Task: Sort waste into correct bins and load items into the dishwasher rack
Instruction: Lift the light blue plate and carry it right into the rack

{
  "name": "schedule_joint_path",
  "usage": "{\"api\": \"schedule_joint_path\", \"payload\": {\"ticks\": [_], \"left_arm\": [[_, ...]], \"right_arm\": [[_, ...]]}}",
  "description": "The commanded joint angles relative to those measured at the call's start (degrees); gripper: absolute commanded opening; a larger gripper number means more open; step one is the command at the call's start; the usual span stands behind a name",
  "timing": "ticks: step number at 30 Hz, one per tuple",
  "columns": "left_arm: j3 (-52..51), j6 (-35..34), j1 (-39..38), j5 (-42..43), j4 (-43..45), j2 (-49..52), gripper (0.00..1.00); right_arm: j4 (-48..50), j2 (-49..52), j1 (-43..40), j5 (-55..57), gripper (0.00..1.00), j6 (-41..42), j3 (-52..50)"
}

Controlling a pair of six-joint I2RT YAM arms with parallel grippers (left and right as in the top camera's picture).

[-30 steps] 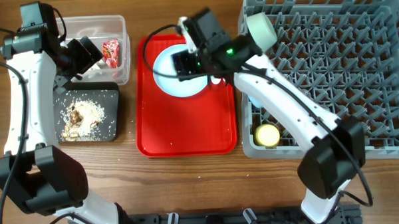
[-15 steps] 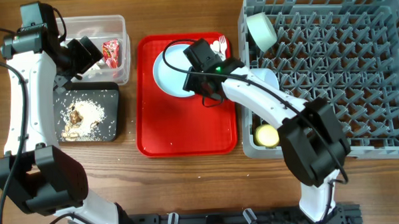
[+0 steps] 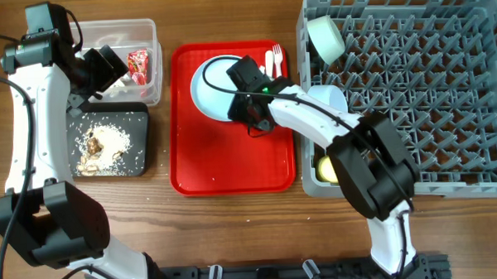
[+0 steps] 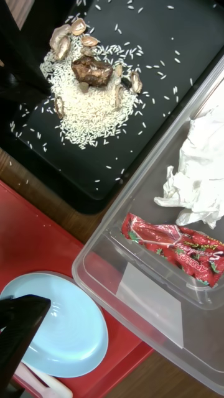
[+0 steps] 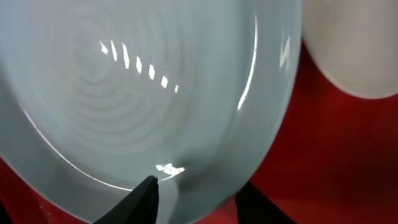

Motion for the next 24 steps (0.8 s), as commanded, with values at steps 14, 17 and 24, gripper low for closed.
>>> {"api": "schedule_joint_path", "payload": {"ticks": [14,17,24], "left_arm": [[0.79,-0.52,-0.02,-0.57,0.17,-0.94,1.0],[0.79,-0.52,-0.02,-0.57,0.17,-0.94,1.0],[0.79,-0.52,-0.02,-0.57,0.17,-0.94,1.0]], "right_arm": [[-3.15,-2.4,-2.54,-9.35,0.04,-12.52,1.81],[-3.17,-7.76,-3.54,-6.95,0.04,-17.38,2.43],[-7.61,-30.71,-6.21,21.31,0.04,-29.9,2.67]]}}
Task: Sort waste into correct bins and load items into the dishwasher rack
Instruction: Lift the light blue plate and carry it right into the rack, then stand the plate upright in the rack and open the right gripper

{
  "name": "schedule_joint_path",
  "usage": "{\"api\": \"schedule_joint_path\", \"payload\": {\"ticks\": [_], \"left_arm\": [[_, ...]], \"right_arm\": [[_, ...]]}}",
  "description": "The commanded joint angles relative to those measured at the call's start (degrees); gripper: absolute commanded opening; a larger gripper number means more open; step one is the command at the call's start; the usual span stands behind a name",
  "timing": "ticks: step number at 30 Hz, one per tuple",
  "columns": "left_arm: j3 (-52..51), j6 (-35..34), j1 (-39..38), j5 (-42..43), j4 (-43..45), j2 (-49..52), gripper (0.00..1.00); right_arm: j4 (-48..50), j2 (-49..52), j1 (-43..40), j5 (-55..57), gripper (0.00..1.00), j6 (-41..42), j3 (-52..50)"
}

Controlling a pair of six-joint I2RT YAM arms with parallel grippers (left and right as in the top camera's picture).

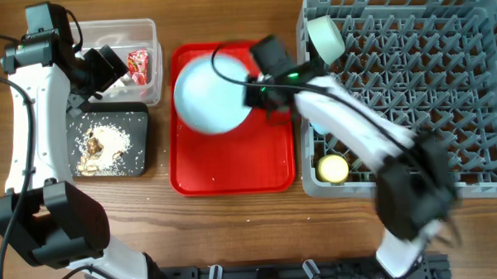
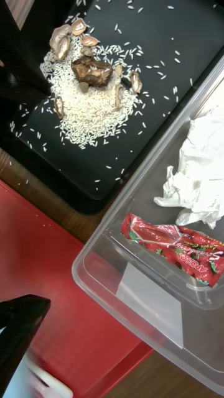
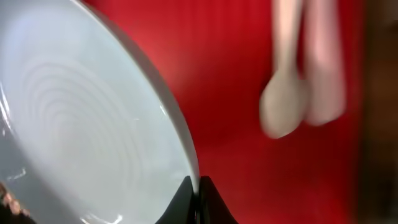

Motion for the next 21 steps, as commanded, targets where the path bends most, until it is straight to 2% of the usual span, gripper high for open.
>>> {"api": "schedule_joint_path", "payload": {"ticks": [1,5,9,12,17,21], "left_arm": [[0.79,-0.55,-0.02,-0.57,0.15,-0.94,1.0],[0.79,-0.55,-0.02,-0.57,0.15,-0.94,1.0],[0.79,-0.55,-0.02,-0.57,0.15,-0.94,1.0],[0.79,-0.55,-0.02,-0.57,0.15,-0.94,1.0],[0.79,-0.55,-0.02,-0.57,0.15,-0.94,1.0],[0.79,-0.55,-0.02,-0.57,0.15,-0.94,1.0]], "right_arm": [[-2.54,-17.14,-1.16,25.16,0.04,-11.76,2.58],[-5.27,-26.53,-1.22,48.74,0.04,-23.91,2.51],[-8.04,-29.22,-3.32,67.12,0.04,-29.38,2.29],[-9.25,-27.85,-7.52,69.64,0.04,-35.52,1.62],[-8.92,-22.32,-14.23,69.61,0.04,-35.69,0.13],[-6.27,-16.39,-16.57,69.59,0.04,-36.04,0.13]]}}
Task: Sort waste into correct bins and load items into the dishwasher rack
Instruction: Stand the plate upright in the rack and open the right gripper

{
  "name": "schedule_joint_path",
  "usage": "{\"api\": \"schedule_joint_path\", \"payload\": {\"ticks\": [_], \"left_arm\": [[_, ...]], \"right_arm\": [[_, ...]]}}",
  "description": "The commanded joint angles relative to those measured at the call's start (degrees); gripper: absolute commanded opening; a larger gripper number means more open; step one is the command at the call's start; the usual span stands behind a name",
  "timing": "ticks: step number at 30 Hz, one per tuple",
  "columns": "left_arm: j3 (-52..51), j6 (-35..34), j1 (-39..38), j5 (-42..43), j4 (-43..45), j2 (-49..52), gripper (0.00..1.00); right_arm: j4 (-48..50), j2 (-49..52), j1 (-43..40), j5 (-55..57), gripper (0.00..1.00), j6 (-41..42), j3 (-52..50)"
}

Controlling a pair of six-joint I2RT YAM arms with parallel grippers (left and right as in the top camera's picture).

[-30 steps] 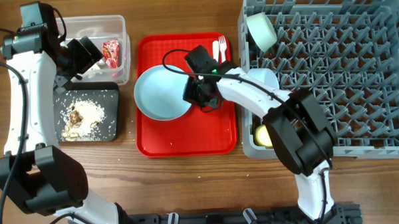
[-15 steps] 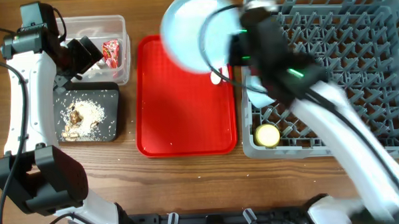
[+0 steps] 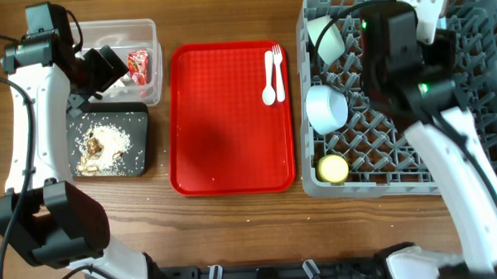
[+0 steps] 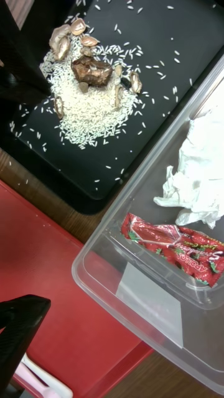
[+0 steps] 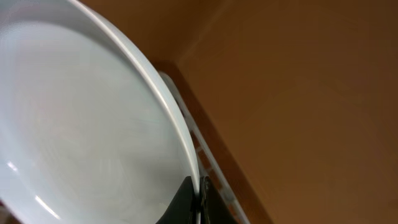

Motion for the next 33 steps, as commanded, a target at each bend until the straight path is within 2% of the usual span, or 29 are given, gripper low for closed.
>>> {"api": "schedule_joint_path", "payload": {"ticks": [1,6,15,16,17,19,22,27,33], "left_arm": [[0.79,-0.52,-0.02,-0.57,0.13,-0.94,1.0],[0.79,-0.52,-0.02,-0.57,0.13,-0.94,1.0],[0.79,-0.52,-0.02,-0.57,0.13,-0.94,1.0],[0.79,-0.52,-0.02,-0.57,0.13,-0.94,1.0],[0.79,-0.52,-0.02,-0.57,0.13,-0.94,1.0],[0.79,-0.52,-0.02,-0.57,0.13,-0.94,1.0],[0.79,-0.52,-0.02,-0.57,0.13,-0.94,1.0],[0.79,-0.52,-0.02,-0.57,0.13,-0.94,1.0],[0.79,-0.52,-0.02,-0.57,0.13,-0.94,1.0]], "right_arm": [[2.78,6.25,-1.68,3.26,0.04,-1.81,-0.39],[4.79,13.6,-1.68,2.23,0.04,-1.57,-0.39],[5.01,19.98,-1.68,-9.64,0.05,0.22,-0.39],[5.16,20.04,-1.68,-11.45,0.12,0.17,-0.39],[5.38,20.04,-1.68,-14.23,0.27,0.02,-0.39],[5.46,20.04,-1.68,-19.5,0.73,-0.07,-0.39],[5.6,19.98,-1.68,-23.34,1.0,1.36,-0.33],[3.13,18.36,-1.7,-28.39,1.0,3.21,2.54],[-2.12,9.44,-1.73,-50.53,1.0,2.6,10.78]]}}
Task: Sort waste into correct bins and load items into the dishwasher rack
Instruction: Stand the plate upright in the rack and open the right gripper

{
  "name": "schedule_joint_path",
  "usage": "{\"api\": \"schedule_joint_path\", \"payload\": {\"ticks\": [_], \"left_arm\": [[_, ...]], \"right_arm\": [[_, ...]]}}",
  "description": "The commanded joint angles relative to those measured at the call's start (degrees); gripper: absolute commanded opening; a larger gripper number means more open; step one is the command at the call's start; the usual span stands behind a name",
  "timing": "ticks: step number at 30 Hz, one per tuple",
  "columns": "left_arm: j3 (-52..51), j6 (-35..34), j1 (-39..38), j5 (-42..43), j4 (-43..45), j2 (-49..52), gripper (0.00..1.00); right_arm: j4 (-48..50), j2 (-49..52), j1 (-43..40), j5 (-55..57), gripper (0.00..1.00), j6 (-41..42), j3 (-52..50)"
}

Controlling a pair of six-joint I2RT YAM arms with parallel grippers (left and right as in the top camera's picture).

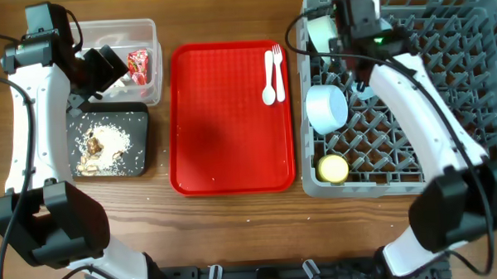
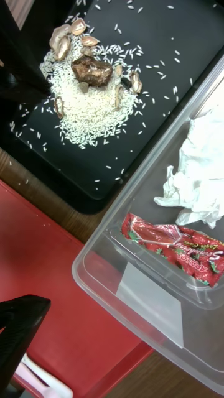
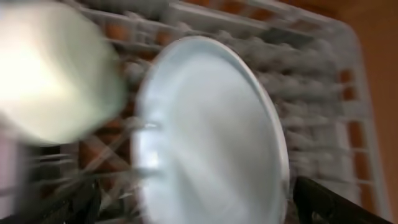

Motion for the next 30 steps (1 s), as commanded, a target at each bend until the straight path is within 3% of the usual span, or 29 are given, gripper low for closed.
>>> {"api": "schedule_joint_path", "payload": {"ticks": [1,6,12,18,22,30], "left_arm": [[0.79,-0.55,-0.02,-0.57,0.15,-0.94,1.0],[0.79,-0.55,-0.02,-0.57,0.15,-0.94,1.0],[0.79,-0.55,-0.02,-0.57,0.15,-0.94,1.0],[0.79,-0.55,-0.02,-0.57,0.15,-0.94,1.0],[0.79,-0.55,-0.02,-0.57,0.15,-0.94,1.0],[0.79,-0.55,-0.02,-0.57,0.15,-0.94,1.0]], "right_arm": [[0.72,-9.18,0.24,-20.41,1.0,0.85,5.31],[3.21,-13.73,0.22,-24.83,1.0,1.14,5.31],[4.57,-11.69,0.24,-26.62,0.95,4.83,5.27],[10.36,-2.14,3.34,-37.03,0.82,17.27,5.25],[13.99,4.98,7.87,-36.41,0.73,22.93,5.27],[14.91,17.88,10.51,-35.5,0.69,28.85,5.27]]}}
